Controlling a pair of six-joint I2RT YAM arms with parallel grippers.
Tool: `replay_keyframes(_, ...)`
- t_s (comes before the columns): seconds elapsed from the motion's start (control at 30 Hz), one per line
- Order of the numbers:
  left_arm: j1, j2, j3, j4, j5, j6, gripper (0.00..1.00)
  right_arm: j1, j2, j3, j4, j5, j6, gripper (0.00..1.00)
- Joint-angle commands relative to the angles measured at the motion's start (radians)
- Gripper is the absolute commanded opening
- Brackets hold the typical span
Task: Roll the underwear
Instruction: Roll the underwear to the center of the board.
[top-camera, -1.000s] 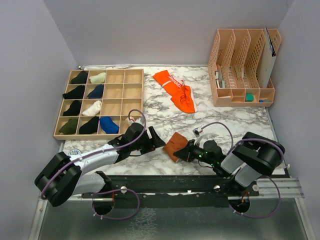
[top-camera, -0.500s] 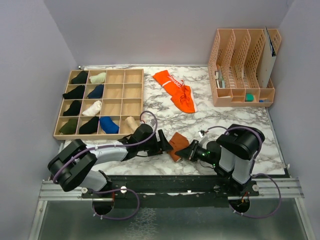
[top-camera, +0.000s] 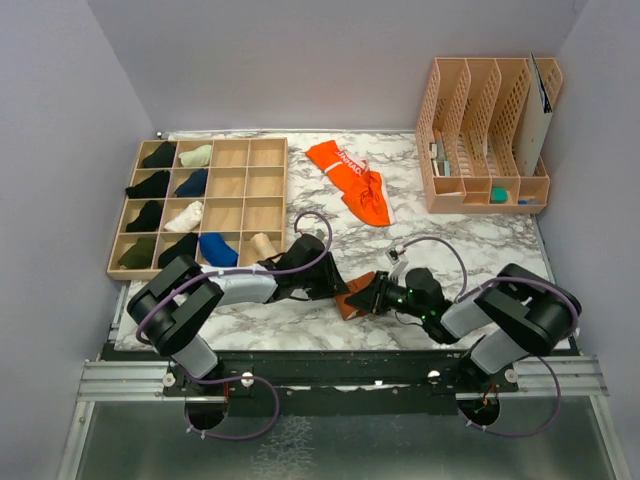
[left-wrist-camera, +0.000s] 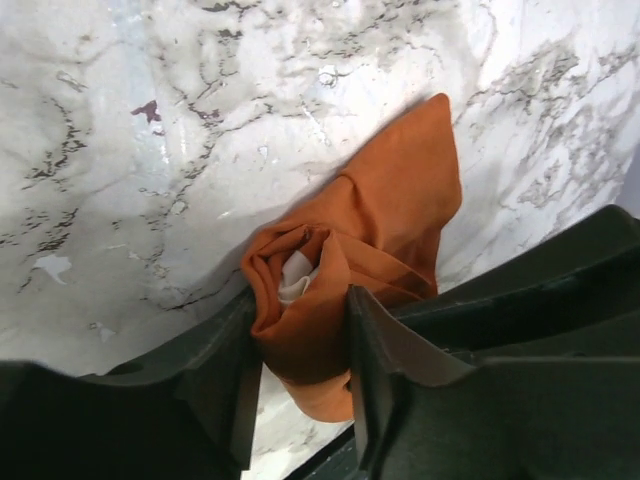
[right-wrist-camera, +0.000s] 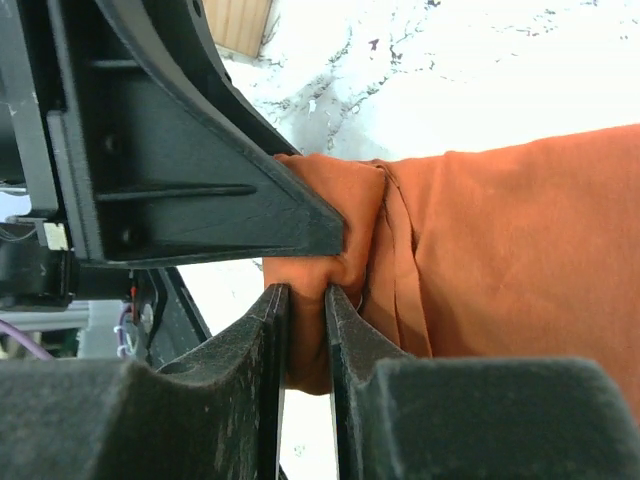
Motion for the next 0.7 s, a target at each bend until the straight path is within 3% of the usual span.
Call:
replay_keyframes(0.0, -0.011, 0.041, -0.006, -0.149, -0.045, 0.043, 0.39, 0.002, -0.111, 0.052, -0.321, 0.057, -0.139, 0.26)
replay_keyframes(0.1, -0.012, 0.044, -0.002, -0.149, -0.047, 0.048, 0.37, 0.002, -0.158, 0.075, -0.441, 0.084, -0.171, 0.31)
replay_keyframes(0.23, -0.011, 0.056, 0.038, -0.187, -0.047, 0.072, 0.36, 0.002, -0.177, 0.063, -0.487, 0.07, -0.165, 0.41)
replay_keyframes(0.37, -0.012, 0.066, 0.07, -0.235, -0.055, 0.088, 0.36, 0.002, -0.286, 0.065, -0.556, 0.047, -0.252, 0.45)
replay_keyframes(0.5, -0.012, 0.071, 0.082, -0.251, -0.052, 0.083, 0.36, 0.002, -0.475, 0.126, -0.73, 0.102, -0.405, 0.54)
replay_keyframes(0.67, -0.011, 0.084, 0.096, -0.253, -0.028, 0.05, 0.26, 0.023, -0.489, 0.248, -0.983, 0.177, -0.552, 0.54)
